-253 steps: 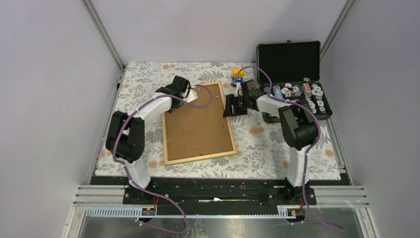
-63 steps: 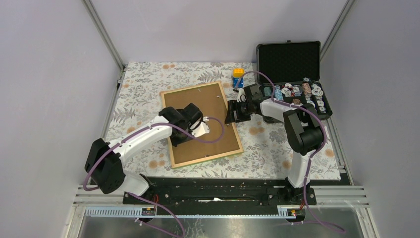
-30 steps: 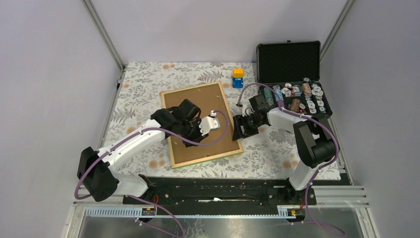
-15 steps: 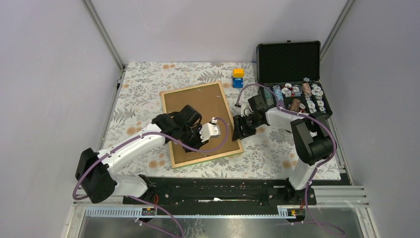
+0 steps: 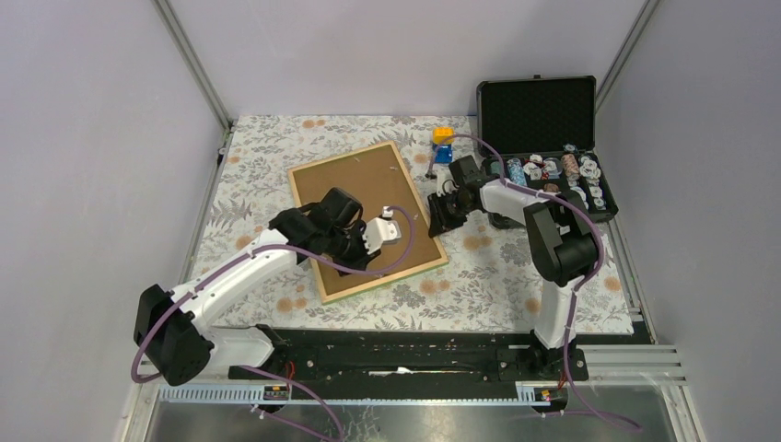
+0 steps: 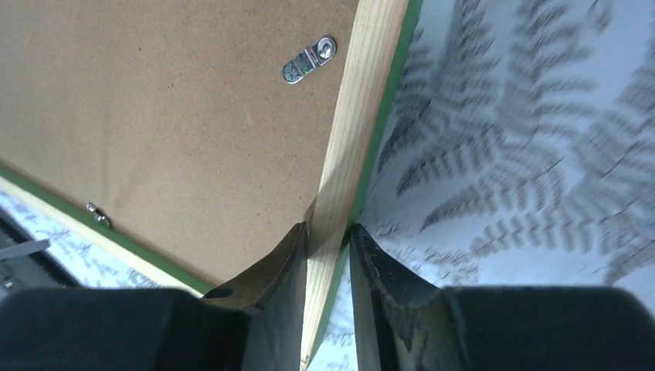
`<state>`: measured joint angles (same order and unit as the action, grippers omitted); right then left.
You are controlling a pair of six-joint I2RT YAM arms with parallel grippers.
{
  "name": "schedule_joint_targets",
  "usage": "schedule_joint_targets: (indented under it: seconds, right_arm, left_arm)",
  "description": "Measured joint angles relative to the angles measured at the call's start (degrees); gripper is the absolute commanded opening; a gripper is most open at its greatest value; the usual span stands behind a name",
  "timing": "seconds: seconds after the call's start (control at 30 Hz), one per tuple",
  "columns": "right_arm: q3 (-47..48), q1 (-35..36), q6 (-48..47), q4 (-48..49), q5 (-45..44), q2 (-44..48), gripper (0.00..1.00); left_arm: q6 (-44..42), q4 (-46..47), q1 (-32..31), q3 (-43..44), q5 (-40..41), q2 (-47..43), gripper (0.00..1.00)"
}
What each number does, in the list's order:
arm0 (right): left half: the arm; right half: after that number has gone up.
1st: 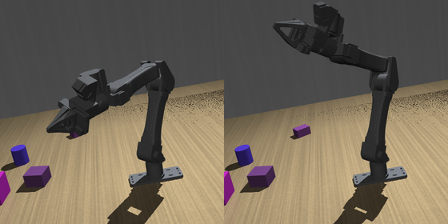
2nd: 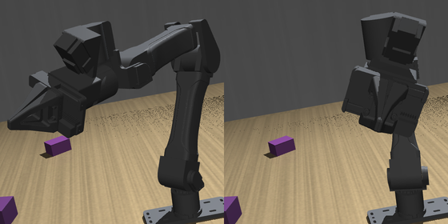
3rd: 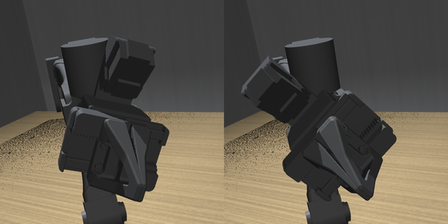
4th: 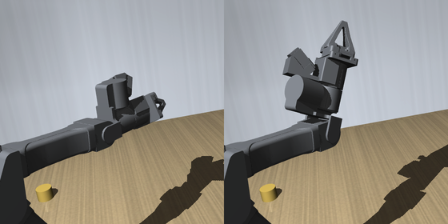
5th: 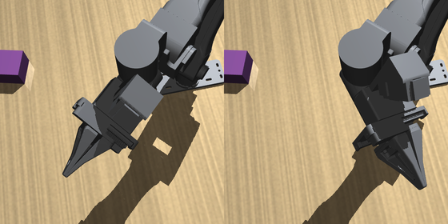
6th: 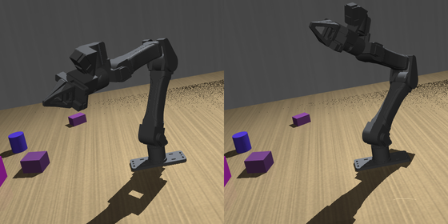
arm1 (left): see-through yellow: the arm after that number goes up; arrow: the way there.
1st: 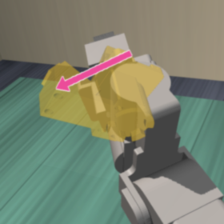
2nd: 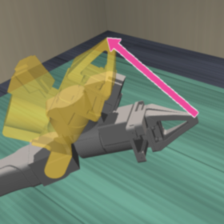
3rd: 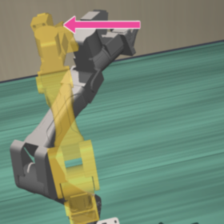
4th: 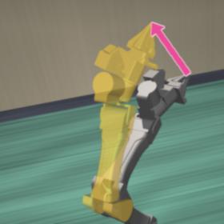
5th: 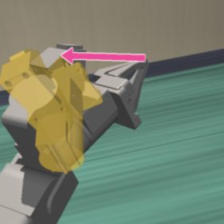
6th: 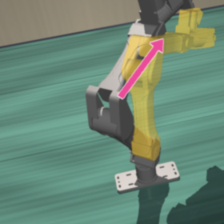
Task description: Take the photo out of the frame
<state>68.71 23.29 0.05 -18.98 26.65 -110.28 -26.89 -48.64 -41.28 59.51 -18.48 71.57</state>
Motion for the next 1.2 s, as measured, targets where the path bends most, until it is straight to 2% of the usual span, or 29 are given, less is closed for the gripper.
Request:
schedule_joint_targets:
  seconds: [0.1, 0.33, 0.5, 0.67, 0.87, 1.2]
  right_arm:
    - [3.3, 0.0, -2.5, 0.4, -1.7, -1.9, 0.25]
    - [6.9, 0.0, -6.6, 0.1, -6.2, -3.3, 0.53]
    - [7.3, 0.0, -6.1, -0.6, -6.0, -3.3, 0.59]
    - [6.7, 0.0, -5.2, -1.1, -6.0, -3.3, 0.58]
    - [6.0, 0.0, -4.8, -0.3, -5.6, -3.2, 0.52]
    - [4.5, 0.7, -5.4, 2.4, -6.7, -2.8, 0.28]
  left_arm:
    - [0.1, 0.8, 0.9, -0.1, -0.8, 0.0, 0.00]
    - [1.0, 3.4, 1.9, -0.3, -1.3, 0.0, 0.00]
    - [0.6, 3.9, 2.0, -0.3, -1.1, 0.7, 0.00]
    - [-1.0, 4.0, 2.0, -0.3, -0.6, 3.5, 0.00]
    - [-3.0, 4.0, 1.9, -0.2, -0.4, 5.0, 0.00]
    - [-3.4, 4.0, 1.3, 0.6, -0.8, 5.4, 0.00]
